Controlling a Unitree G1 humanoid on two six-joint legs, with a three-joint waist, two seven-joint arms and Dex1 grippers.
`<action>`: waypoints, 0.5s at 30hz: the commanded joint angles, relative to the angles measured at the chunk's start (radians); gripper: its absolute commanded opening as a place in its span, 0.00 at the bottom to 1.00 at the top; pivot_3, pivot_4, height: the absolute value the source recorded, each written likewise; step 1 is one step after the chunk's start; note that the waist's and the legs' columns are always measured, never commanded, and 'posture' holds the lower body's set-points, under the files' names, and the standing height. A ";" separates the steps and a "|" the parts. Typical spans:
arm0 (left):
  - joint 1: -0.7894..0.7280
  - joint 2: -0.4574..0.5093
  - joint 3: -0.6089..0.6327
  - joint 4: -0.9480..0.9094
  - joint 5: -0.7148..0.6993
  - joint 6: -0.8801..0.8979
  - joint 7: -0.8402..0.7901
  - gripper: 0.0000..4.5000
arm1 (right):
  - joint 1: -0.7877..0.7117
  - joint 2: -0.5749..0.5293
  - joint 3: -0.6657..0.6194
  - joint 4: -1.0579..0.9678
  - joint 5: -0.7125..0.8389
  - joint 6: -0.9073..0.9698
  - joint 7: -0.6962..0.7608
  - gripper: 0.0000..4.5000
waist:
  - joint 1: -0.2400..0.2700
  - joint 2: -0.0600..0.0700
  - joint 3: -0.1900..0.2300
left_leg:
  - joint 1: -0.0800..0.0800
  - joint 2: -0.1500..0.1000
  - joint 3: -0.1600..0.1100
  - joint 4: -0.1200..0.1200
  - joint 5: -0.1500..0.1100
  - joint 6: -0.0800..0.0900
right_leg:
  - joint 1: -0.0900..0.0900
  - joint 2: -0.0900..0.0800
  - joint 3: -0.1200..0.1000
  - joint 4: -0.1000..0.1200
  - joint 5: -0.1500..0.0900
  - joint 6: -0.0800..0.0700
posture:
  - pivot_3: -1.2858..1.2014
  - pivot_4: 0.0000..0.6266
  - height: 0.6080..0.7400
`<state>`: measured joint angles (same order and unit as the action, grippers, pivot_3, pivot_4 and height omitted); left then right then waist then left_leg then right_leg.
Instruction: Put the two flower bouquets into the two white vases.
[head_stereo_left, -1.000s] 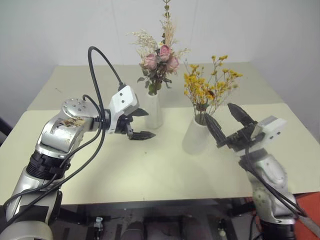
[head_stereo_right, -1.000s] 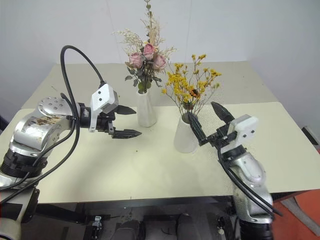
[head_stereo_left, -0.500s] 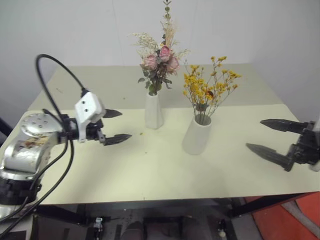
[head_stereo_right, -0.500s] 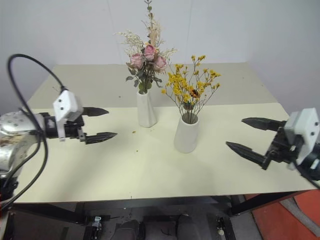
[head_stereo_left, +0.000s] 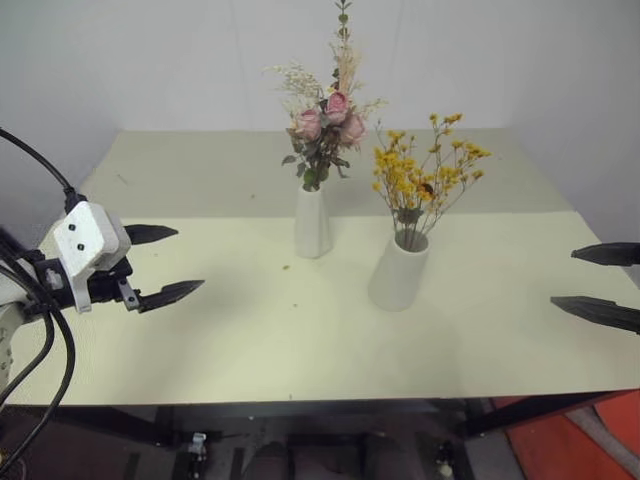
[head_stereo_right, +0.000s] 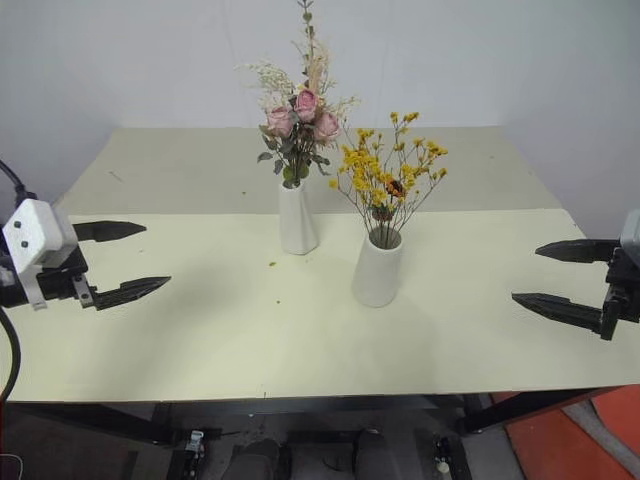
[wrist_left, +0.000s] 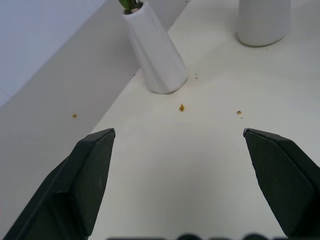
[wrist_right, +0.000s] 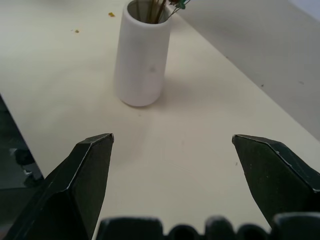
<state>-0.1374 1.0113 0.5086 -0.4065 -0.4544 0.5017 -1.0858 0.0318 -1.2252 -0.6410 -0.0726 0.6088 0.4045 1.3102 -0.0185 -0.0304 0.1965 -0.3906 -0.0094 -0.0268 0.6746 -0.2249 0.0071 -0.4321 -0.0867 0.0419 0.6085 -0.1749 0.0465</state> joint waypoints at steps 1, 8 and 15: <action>0.023 -0.007 0.092 -0.103 -0.068 0.001 0.010 1.00 | -0.083 -0.006 0.002 0.015 0.018 0.011 -0.023 1.00 | 0.000 0.000 0.000 | 0.000 0.000 0.001 0.000 0.000 0.000 | -0.001 0.000 0.000 0.000 0.000 0.000 | 0.52 0.24 1.00; 0.024 -0.009 0.138 -0.151 -0.107 0.074 0.122 1.00 | -0.126 -0.010 0.055 0.034 -0.012 -0.009 0.024 1.00 | 0.001 0.000 0.000 | 0.000 0.006 0.002 0.000 -0.001 -0.001 | -0.002 0.007 0.001 0.000 0.000 0.000 | 0.52 0.24 1.00; 0.048 0.005 0.167 -0.152 -0.169 0.097 0.101 1.00 | -0.162 -0.007 0.082 0.048 -0.046 -0.033 0.028 1.00 | -0.001 0.000 0.000 | 0.000 0.008 0.002 0.000 -0.001 -0.002 | -0.004 0.011 0.001 0.002 0.000 -0.001 | 0.52 0.24 1.00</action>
<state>-0.0938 0.9953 0.6351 -0.5373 -0.5988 0.5927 -0.9777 -0.1109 -1.2230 -0.5530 -0.0232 0.5707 0.3982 1.3393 -0.0198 -0.0303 0.1965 -0.3906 -0.0011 -0.0243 0.6745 -0.2259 0.0053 -0.4366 -0.0761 0.0429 0.6107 -0.1750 0.0459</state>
